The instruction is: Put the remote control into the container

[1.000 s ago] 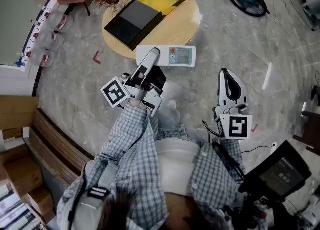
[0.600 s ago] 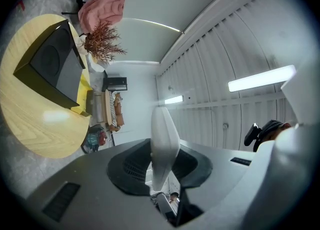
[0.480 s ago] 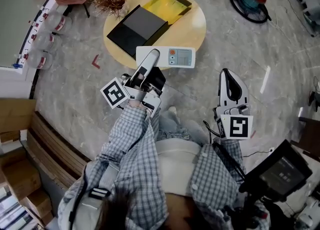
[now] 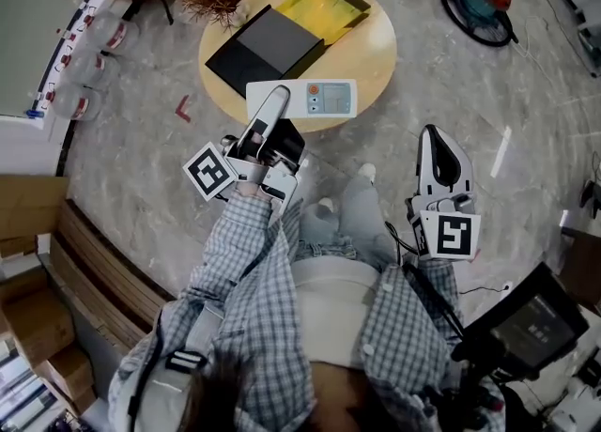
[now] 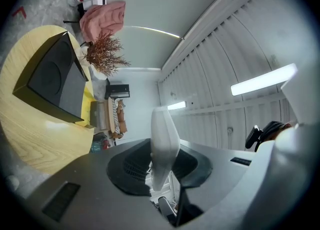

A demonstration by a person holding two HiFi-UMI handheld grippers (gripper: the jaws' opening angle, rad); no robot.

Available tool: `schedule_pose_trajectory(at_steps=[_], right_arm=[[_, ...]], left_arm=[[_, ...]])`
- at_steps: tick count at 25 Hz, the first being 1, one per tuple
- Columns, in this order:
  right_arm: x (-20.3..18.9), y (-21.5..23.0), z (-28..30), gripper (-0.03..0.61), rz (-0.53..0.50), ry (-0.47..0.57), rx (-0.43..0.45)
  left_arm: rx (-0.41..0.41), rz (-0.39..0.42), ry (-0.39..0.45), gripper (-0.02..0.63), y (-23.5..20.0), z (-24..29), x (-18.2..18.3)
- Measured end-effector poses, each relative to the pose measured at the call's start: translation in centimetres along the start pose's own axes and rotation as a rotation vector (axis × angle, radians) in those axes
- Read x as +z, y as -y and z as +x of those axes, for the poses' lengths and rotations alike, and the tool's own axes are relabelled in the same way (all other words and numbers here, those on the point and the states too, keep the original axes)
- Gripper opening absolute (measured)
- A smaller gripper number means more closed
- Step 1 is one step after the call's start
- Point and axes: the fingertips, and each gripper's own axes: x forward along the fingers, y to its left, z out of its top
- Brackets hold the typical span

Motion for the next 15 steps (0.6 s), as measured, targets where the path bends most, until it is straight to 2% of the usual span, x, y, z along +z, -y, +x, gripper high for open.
schedule_pose_trajectory(at_steps=[6,15], right_arm=[[-0.1,0.9,1.7,0.005,-0.016,0.003,0.019],[-0.9,2.5,6.2,0.005,-0.007,0.003,0.098]], left_arm=[[0.014,0.039,-0.008,0.097,-0.4,0.5,0.8],[0.042,0.037,0.063,0.097,-2.6,3.0,2.0]])
